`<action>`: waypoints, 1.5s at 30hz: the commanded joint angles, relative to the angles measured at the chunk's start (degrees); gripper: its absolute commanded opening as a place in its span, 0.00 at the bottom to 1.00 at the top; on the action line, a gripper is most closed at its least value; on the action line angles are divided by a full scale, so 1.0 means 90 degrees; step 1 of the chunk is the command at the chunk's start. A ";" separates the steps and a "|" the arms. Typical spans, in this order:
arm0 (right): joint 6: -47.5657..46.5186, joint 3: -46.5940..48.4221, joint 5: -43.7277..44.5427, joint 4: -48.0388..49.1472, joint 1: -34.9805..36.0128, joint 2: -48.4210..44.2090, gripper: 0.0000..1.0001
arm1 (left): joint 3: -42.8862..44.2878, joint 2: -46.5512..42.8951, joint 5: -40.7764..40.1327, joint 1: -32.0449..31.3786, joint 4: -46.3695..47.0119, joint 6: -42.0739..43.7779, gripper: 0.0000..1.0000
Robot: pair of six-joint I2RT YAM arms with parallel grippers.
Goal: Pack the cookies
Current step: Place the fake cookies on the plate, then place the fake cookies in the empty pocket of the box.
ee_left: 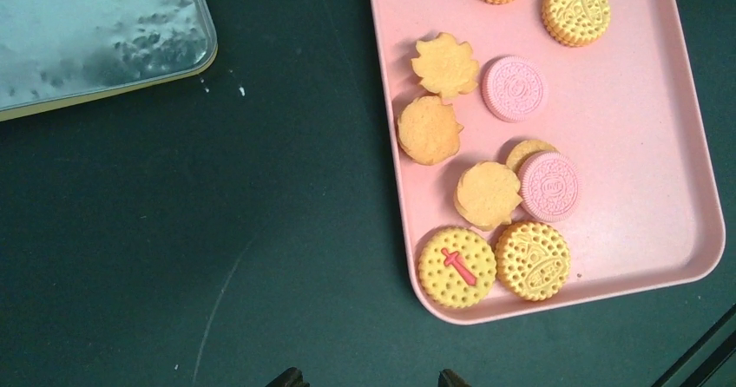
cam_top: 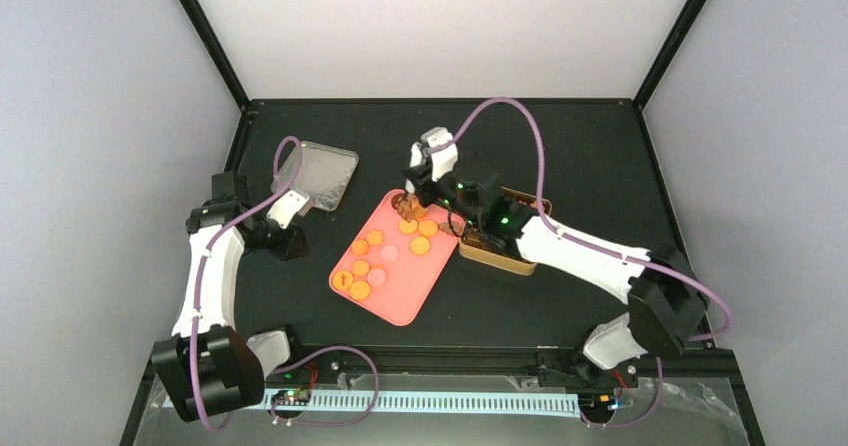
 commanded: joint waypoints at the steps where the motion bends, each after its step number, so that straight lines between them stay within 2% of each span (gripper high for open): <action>1: 0.0252 -0.0584 0.0194 0.0300 -0.0231 -0.0597 0.05 | 0.0115 0.0051 0.0231 0.0045 -0.0141 0.0086 0.41; 6: 0.0587 -0.1262 0.0083 0.0354 -0.0249 -0.0954 0.06 | 0.0097 0.0004 0.0233 0.0046 -0.0148 0.0109 0.41; 9: 0.0909 -0.1431 -0.0264 0.0441 -0.0216 -0.0722 0.06 | 0.0090 0.0022 0.0290 0.0045 -0.0143 0.0062 0.41; 15: 0.1010 -0.1509 -0.0235 0.0524 -0.0091 -0.0208 0.06 | 0.0161 0.0000 0.0334 0.0045 -0.0217 0.0074 0.41; 17: 0.0958 -0.1515 -0.0196 0.0492 -0.0077 -0.0132 0.10 | 0.0171 0.0003 0.0338 0.0044 -0.0216 0.0077 0.41; 22: 0.0805 -0.1489 -0.0158 0.0393 -0.0068 -0.0125 0.27 | 0.0173 0.0043 0.0382 0.0044 -0.0237 0.0068 0.41; 24: 0.0750 -0.1455 -0.0143 0.0347 -0.0064 -0.0159 0.30 | 0.0188 0.0049 0.0394 0.0042 -0.0230 0.0067 0.41; 28: 0.0687 -0.1385 -0.0121 0.0282 -0.0071 -0.0208 0.29 | 0.0218 0.0047 0.0408 0.0041 -0.0237 0.0055 0.41; 34: 0.0582 -0.1285 0.0022 0.0191 -0.0072 -0.0450 0.23 | 0.0219 0.0059 0.0408 0.0038 -0.0256 0.0055 0.41; 45: 0.0336 -0.1205 0.0372 -0.0501 -0.0446 -0.1750 0.23 | 0.0302 0.0085 0.0471 0.0037 -0.0300 0.0077 0.41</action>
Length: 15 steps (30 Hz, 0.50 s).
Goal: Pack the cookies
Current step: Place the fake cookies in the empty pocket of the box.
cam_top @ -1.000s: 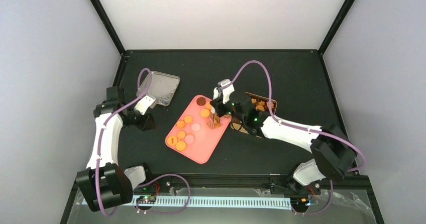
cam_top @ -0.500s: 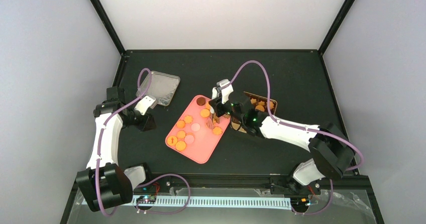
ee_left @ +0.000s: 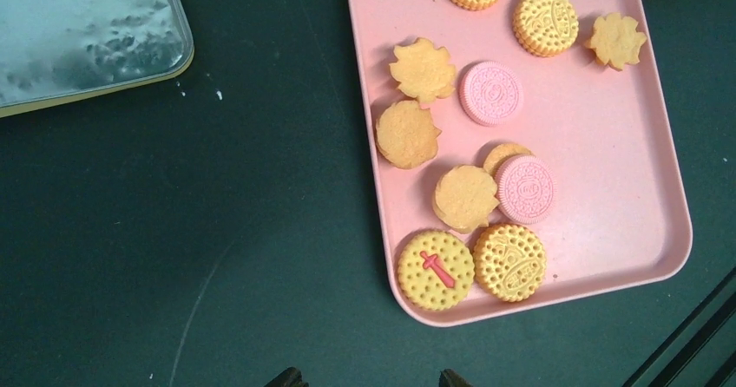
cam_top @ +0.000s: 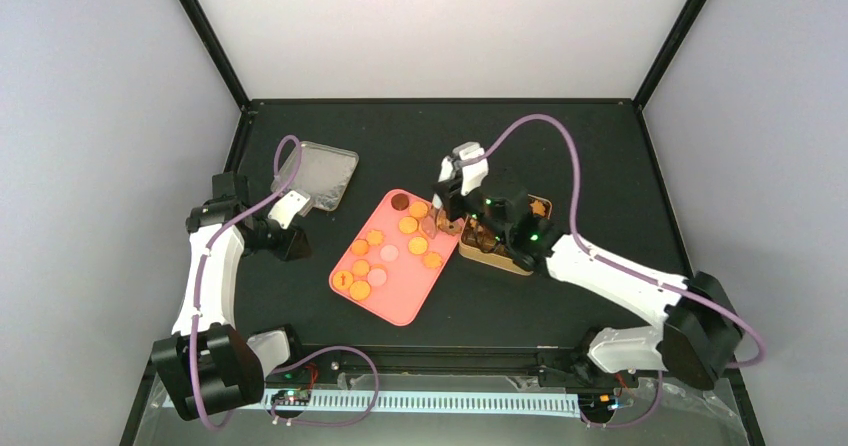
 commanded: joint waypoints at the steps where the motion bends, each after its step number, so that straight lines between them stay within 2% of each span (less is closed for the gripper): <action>1: -0.0140 0.0124 0.0323 -0.0169 -0.0305 -0.0688 0.23 | 0.0286 0.0070 0.0229 0.0035 -0.0168 0.0084 0.41; 9: -0.0125 -0.0496 0.0889 -0.0867 -0.1094 -0.1691 0.24 | 0.0263 0.0056 0.0311 0.0037 -0.0181 0.0099 0.42; 15: -0.0043 -0.0816 0.1003 -0.1067 -0.1510 -0.2027 0.25 | 0.0266 0.0050 0.0357 0.0039 -0.0171 0.0105 0.42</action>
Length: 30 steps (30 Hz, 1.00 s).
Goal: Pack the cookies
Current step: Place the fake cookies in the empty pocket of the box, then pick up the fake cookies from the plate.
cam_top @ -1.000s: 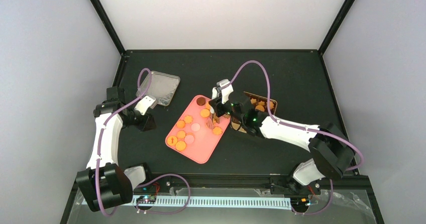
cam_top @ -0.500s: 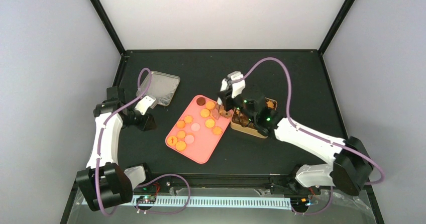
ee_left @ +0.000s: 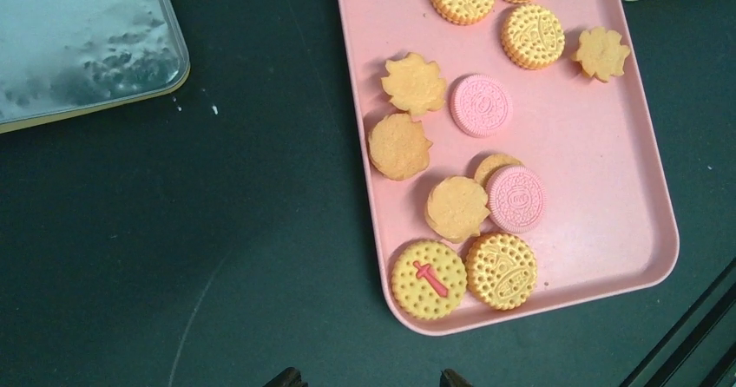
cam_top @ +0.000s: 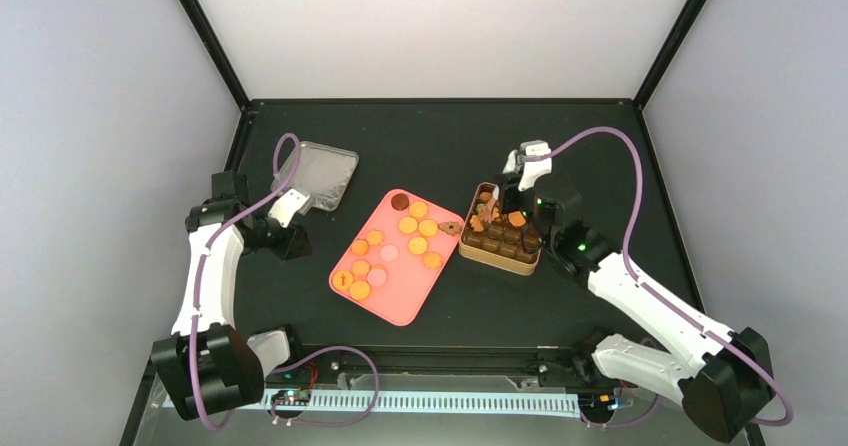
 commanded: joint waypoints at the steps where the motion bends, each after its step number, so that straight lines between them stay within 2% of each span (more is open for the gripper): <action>1: 0.0005 -0.0104 0.0284 -0.0119 -0.0174 -0.0155 0.27 | 0.0199 0.0013 0.0208 0.0044 -0.0158 0.0108 0.42; 7: 0.0031 -0.0058 0.0322 -0.0125 -0.0179 -0.0024 0.37 | 0.0192 -0.0025 0.0194 0.0036 -0.0198 0.0144 0.42; 11: 0.0068 -0.0082 0.0260 -0.0072 -0.0178 -0.0006 0.39 | 0.0162 -0.0001 0.0193 0.0036 -0.0179 0.0139 0.42; 15: 0.0064 -0.0075 0.0256 -0.0056 -0.0178 -0.0026 0.38 | 0.0171 -0.0007 0.0186 0.0035 -0.0169 0.0139 0.42; 18: 0.0059 -0.0072 0.0156 -0.0024 -0.0177 -0.0096 0.32 | 0.0172 -0.0005 0.0188 0.0035 -0.0174 0.0139 0.43; 23: 0.0016 0.0006 -0.0425 0.0164 -0.0122 -0.0283 0.28 | 0.0171 0.0015 0.0146 0.0035 -0.0141 0.0122 0.42; 30: 0.0120 0.0293 -0.0383 0.0321 0.0766 -0.0043 0.28 | 0.0260 0.0035 0.0135 0.0035 -0.0159 0.0026 0.42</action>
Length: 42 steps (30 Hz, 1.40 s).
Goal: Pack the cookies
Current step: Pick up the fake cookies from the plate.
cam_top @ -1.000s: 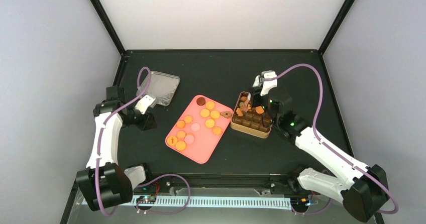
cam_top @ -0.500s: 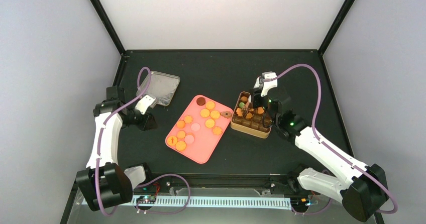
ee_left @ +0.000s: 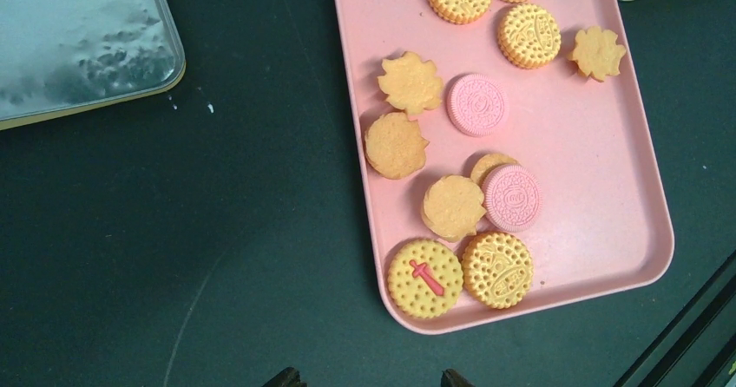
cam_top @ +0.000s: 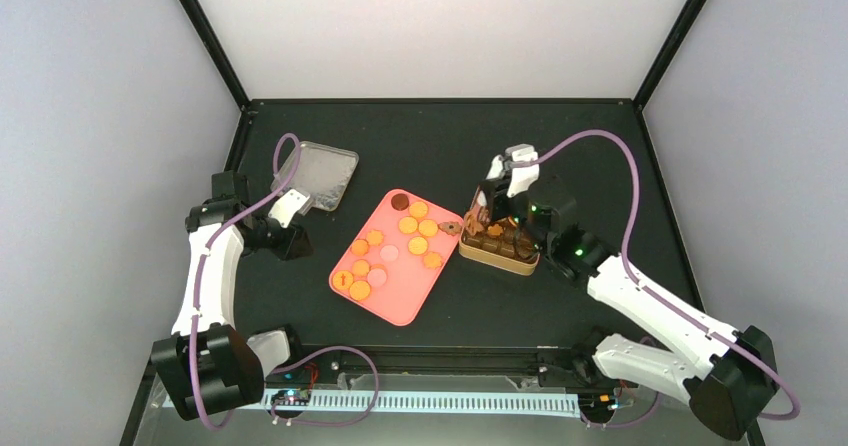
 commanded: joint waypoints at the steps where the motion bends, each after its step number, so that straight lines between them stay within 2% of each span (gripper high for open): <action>1: 0.0067 0.0368 -0.0013 0.0458 0.0694 0.0184 0.28 | 0.0262 0.0034 0.0088 0.0035 -0.0118 0.0030 0.42; 5: 0.0120 0.0489 0.0070 0.0647 0.1358 0.0620 0.28 | 0.0259 0.0029 0.0048 0.0040 -0.0128 0.0031 0.42; 10: 0.0284 0.0523 -0.0030 0.0916 0.1657 0.1233 0.28 | 0.0269 0.0005 0.0040 0.0035 -0.0135 0.0031 0.42; 20: 0.0419 0.0409 -0.0084 0.1209 0.1706 0.1863 0.36 | 0.0260 0.0034 0.0016 0.0036 -0.0128 0.0055 0.42; 35: -0.0036 0.0319 0.0441 0.1273 0.1923 0.2313 0.36 | 0.0337 0.0023 0.0011 0.0035 -0.0157 0.0050 0.42; 42: -0.0007 0.0243 0.0393 0.1259 0.2016 0.2406 0.35 | 0.0395 0.0042 0.0039 0.0037 -0.0196 0.0047 0.43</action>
